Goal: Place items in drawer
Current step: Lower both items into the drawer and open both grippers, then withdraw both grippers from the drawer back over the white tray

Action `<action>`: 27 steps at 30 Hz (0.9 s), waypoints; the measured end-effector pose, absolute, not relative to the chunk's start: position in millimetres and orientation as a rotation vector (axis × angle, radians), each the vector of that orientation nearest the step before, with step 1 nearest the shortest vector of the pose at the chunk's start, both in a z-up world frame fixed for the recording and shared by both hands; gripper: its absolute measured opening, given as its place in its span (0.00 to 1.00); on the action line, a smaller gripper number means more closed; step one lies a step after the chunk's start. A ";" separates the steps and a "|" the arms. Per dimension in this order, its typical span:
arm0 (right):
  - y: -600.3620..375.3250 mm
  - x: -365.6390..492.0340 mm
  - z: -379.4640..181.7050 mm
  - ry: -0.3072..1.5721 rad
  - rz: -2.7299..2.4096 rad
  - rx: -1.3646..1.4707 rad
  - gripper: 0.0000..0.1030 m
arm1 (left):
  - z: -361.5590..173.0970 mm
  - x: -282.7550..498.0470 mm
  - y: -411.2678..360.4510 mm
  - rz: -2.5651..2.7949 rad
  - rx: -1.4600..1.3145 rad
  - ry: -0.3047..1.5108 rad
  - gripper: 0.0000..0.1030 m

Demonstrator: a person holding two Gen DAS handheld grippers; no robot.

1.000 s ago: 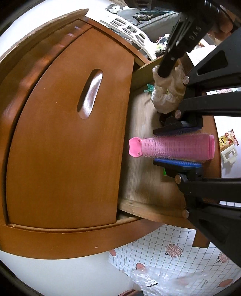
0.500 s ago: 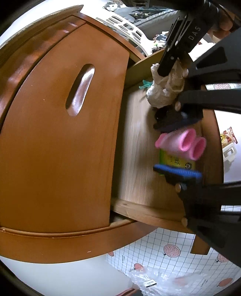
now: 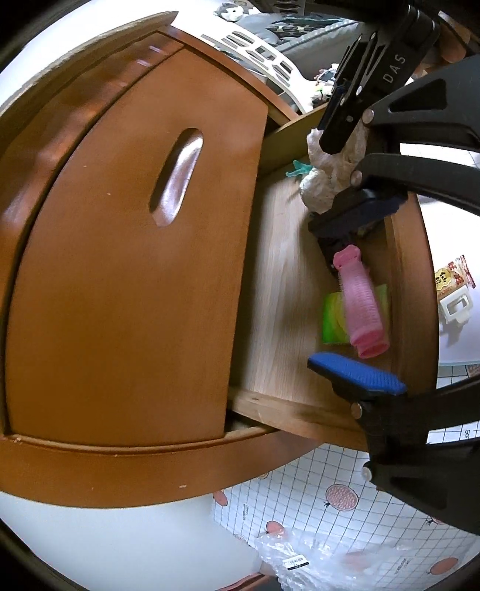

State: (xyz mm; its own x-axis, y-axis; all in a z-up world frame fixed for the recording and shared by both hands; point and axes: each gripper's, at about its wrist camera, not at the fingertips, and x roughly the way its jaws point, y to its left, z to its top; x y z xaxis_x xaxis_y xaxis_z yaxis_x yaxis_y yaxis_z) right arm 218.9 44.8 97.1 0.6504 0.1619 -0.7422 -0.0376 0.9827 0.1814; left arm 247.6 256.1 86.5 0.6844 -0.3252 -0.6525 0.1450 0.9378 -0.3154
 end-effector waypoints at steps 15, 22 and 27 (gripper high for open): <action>40.4 211.6 115.6 0.807 0.075 0.129 0.73 | 100.2 238.4 260.5 -0.224 -0.234 0.730 0.79; 40.2 205.3 116.8 0.799 0.069 0.103 0.89 | 104.7 230.2 263.5 -0.181 -0.231 0.684 0.95; 39.1 198.5 119.0 0.784 0.065 0.099 0.99 | 107.2 223.6 268.2 -0.144 -0.243 0.654 1.00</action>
State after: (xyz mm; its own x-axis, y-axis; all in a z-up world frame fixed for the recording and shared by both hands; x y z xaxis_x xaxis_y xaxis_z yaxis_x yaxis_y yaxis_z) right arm 198.5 39.1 119.0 0.7065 0.0950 -0.7013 -0.0214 0.9934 0.1131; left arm 223.6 268.2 107.2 0.7852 -0.2085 -0.5831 0.0563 0.9618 -0.2680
